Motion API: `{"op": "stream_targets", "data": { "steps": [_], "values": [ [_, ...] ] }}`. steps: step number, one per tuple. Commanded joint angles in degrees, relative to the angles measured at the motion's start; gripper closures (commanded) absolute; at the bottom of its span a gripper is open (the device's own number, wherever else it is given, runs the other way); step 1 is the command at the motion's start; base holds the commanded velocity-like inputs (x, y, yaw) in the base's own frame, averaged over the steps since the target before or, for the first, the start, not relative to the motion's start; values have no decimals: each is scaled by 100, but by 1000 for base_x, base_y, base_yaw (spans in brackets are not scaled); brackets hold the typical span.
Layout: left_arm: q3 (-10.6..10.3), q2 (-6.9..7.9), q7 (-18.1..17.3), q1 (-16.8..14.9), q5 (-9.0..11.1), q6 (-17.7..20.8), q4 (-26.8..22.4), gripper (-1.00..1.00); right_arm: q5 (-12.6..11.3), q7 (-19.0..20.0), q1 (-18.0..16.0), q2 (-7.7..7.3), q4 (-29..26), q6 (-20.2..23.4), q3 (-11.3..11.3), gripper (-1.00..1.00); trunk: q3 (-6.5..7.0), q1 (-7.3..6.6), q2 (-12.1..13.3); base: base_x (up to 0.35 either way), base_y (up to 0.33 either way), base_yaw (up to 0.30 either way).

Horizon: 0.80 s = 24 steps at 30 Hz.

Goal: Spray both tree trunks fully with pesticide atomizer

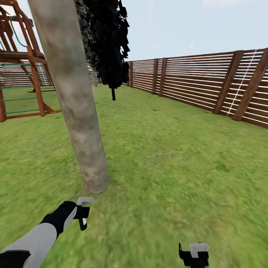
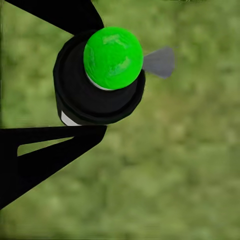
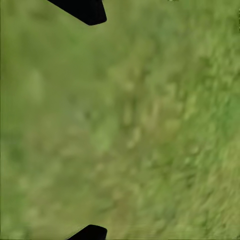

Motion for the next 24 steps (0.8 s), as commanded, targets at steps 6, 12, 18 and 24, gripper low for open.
{"op": "stream_targets", "data": {
  "steps": [6,12,18,24],
  "values": [
    [0,-1,-1,3,-1,-2,0,100,0,0,0,2,1,-1,0,-100,0,0,0,108,-250,272],
    [0,-169,3,-32,16,-455,-189,100,0,0,0,-2,-1,-1,-7,-100,0,0,0,17,-25,192],
    [-15,-85,-13,-146,-9,-424,-489,100,0,0,0,-2,-2,2,-9,-100,0,0,0,0,0,4],
    [-26,52,-40,-153,6,-410,-647,100,0,0,0,-2,0,2,-9,-100,0,0,0,0,0,0]
  ]
}}
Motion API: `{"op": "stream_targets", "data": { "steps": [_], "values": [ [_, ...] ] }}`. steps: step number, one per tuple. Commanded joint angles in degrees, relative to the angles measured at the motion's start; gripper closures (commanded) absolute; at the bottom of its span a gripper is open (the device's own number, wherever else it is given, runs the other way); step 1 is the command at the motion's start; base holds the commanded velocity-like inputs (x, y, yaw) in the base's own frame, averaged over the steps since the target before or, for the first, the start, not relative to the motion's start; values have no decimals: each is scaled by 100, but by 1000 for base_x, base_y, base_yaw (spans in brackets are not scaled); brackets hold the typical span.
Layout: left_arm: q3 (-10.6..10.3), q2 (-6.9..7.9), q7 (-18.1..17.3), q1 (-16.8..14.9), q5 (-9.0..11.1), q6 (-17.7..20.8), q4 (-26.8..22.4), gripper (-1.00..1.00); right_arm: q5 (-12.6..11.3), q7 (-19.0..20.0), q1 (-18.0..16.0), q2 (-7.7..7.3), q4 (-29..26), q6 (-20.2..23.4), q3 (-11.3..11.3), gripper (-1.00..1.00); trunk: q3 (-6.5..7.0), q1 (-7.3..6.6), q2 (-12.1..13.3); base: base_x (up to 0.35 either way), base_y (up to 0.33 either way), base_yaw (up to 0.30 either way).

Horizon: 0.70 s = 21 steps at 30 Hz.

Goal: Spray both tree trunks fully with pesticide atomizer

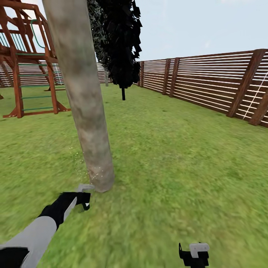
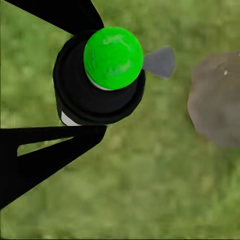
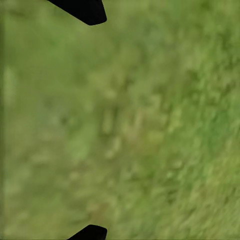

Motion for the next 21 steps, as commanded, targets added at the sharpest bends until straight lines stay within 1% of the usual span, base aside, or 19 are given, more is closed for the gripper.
{"op": "stream_targets", "data": {
  "steps": [1,2,3,4,5,6,7,8,9,11,13,14,16,17,18,19,20,21],
  "values": [
    [-2,-141,4,-6,-58,49,-168,100,0,0,0,0,-1,0,0,-100,0,0,0,0,0,0],
    [-2,-230,0,-6,-54,346,-518,100,0,0,0,0,-1,-1,0,-100,0,0,0,0,0,0],
    [4,-226,-13,12,-53,619,-873,100,0,0,0,0,2,-2,0,-100,0,0,0,0,0,0],
    [13,-207,-21,29,-57,737,-1123,100,0,0,0,0,2,-1,0,-100,0,0,0,0,0,0],
    [21,-155,-25,48,-66,808,-1342,100,0,0,0,0,1,0,0,-100,0,0,0,0,0,0],
    [45,151,-37,62,-52,863,-1536,100,0,0,0,0,3,-1,1,-100,0,0,0,0,0,0],
    [202,281,-46,75,-41,879,-1631,100,0,0,0,0,7,-1,3,-100,0,0,0,-41,0,0],
    [193,121,-44,74,-44,875,-1647,100,0,0,0,0,6,0,1,-100,0,0,0,-270,0,0],
    [179,51,-43,50,-47,874,-1649,100,0,0,0,0,4,1,0,-100,0,0,0,-122,0,0],
    [180,35,-46,4,-49,873,-1650,100,0,0,0,0,5,1,1,-100,0,0,0,-47,0,0],
    [200,78,-47,-15,-55,880,-1656,100,0,0,0,0,5,0,0,-100,0,0,0,-10,0,0],
    [207,123,-47,-32,-61,881,-1657,100,0,0,0,0,6,0,0,-100,0,0,0,-3,0,0],
    [215,326,-75,-135,-44,884,-1652,100,0,0,0,0,6,-2,0,-100,0,0,0,-1,0,0],
    [204,384,-198,-153,-45,927,-1651,100,0,0,0,0,6,-2,2,-100,0,0,0,0,0,0],
    [183,362,-287,-152,-48,963,-1653,100,0,0,0,0,7,0,1,-100,0,0,0,0,0,0],
    [176,297,-324,-152,-49,975,-1656,100,0,0,0,0,7,1,1,-100,0,0,0,0,0,0],
    [168,176,-343,-152,-57,984,-1668,100,0,0,0,0,7,-1,3,-100,0,0,0,0,0,0],
    [165,87,-351,-152,-67,989,-1698,100,2,0,0,0,7,-1,2,-100,0,0,0,0,0,0]
  ]
}}
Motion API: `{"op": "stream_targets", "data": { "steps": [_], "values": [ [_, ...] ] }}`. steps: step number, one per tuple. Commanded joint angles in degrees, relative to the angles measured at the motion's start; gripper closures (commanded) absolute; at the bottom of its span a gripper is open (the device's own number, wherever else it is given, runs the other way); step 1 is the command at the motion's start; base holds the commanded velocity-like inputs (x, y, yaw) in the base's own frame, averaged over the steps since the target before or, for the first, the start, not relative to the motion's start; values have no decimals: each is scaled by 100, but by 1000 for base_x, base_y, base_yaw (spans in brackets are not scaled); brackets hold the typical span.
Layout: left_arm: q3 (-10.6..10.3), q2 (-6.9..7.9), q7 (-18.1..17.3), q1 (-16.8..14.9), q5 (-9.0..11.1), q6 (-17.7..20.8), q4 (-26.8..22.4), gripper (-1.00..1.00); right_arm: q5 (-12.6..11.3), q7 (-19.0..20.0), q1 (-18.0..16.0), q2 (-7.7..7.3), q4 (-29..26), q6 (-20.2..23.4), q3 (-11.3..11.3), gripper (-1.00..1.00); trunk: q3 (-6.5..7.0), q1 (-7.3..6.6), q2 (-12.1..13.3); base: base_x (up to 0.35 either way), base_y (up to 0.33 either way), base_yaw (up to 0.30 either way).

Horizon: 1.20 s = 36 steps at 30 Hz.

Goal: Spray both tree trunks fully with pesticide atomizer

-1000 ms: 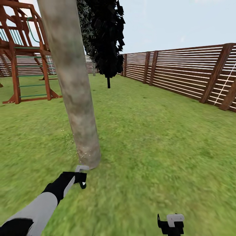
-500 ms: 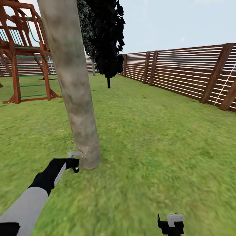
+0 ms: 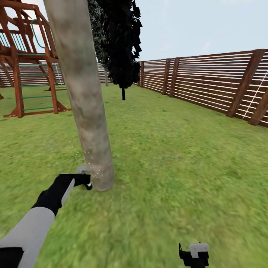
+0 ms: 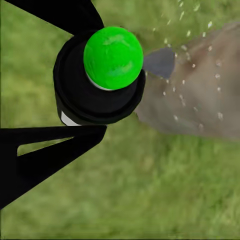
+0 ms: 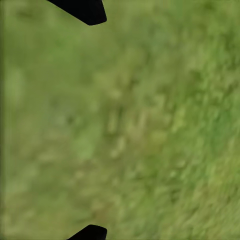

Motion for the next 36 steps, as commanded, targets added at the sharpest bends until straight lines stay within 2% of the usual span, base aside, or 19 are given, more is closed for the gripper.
{"op": "stream_targets", "data": {
  "steps": [1,4,7,11,14,16,17,22,26,29,36],
  "values": [
    [-2,-120,-23,-1,-48,1,-100,100,0,0,0,0,0,0,-1,-100,0,0,0,0,0,0],
    [2,-106,-139,-2,-47,26,-283,100,-1,0,0,0,0,0,4,-100,0,0,0,-87,0,0],
    [2,-92,-167,5,-70,324,-645,100,-1,0,0,0,0,0,3,-100,0,0,0,-145,0,0],
    [-1,-196,-171,-28,-35,448,-895,100,0,0,0,0,0,0,2,-100,0,0,0,-14,0,0],
    [37,-100,-172,-55,-35,451,-1044,100,0,0,0,0,-2,-1,2,-100,0,0,0,0,0,0],
    [28,88,-193,-7,-24,452,-1072,100,2,0,0,0,0,-1,6,-100,0,0,0,0,0,0],
    [-7,100,-206,15,-42,452,-1075,100,0,0,0,0,0,-1,7,-100,0,0,0,0,0,0],
    [-30,119,-207,34,-86,454,-1036,100,6,0,0,-1,0,-1,1,-100,0,0,0,20,-101,0],
    [-16,149,-189,51,-137,775,-1017,100,0,0,0,-5,-2,0,0,-100,0,0,0,9,-269,0],
    [-12,150,-149,59,-136,781,-984,100,-1,0,0,0,-8,-1,1,-100,0,0,0,-45,-276,23],
    [10,149,-111,92,-131,759,-904,100,-1,0,0,8,-9,1,7,-100,0,0,0,-2,-276,250]
  ]
}}
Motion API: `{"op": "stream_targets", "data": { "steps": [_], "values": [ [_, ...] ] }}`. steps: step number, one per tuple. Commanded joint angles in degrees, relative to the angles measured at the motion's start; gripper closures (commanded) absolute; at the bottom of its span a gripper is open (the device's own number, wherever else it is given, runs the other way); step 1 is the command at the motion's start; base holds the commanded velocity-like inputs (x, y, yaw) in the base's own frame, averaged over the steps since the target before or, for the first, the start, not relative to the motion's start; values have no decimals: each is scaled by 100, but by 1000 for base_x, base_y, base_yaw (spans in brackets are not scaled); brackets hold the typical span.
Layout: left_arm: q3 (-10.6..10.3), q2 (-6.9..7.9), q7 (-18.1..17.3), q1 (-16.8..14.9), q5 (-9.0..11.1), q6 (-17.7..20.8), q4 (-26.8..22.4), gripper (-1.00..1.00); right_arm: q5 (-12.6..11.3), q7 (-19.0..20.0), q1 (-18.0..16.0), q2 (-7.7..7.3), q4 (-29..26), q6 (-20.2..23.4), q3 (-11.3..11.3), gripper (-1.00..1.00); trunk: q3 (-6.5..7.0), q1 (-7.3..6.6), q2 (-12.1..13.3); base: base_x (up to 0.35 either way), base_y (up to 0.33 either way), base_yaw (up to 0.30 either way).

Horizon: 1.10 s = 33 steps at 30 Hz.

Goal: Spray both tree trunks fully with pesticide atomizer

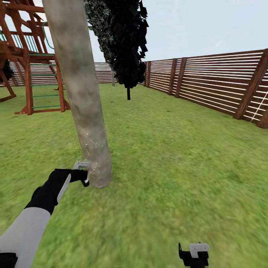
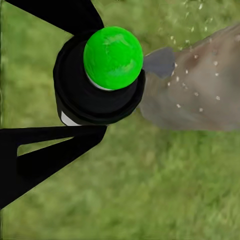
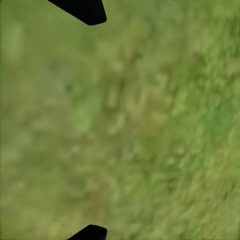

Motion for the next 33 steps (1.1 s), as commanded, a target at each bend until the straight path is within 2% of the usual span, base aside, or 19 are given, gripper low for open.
{"op": "stream_targets", "data": {
  "steps": [1,7,11,16,22,27,33],
  "values": [
    [11,0,1,20,8,-8,17,100,0,0,0,-1,0,-1,0,-100,0,0,0,0,-276,276],
    [25,-2,25,39,8,-16,29,100,0,0,0,-1,1,0,0,-100,0,0,0,1,-276,194],
    [23,-31,507,39,24,4,29,100,0,0,0,-7,0,1,-1,-100,0,0,0,81,-276,8],
    [18,-57,527,39,64,9,25,100,0,0,0,-3,0,0,0,-100,0,0,0,89,-276,15],
    [22,-62,531,39,73,9,25,100,0,0,0,1,1,-1,0,-100,0,0,0,5,-276,232],
    [22,-65,569,39,62,9,32,100,0,-6,0,-10,2,-2,-8,-100,0,0,0,170,-224,28],
    [34,-52,579,39,65,-17,480,100,0,-9,0,-8,0,-2,-9,-100,0,0,0,273,-163,1]
  ]
}}
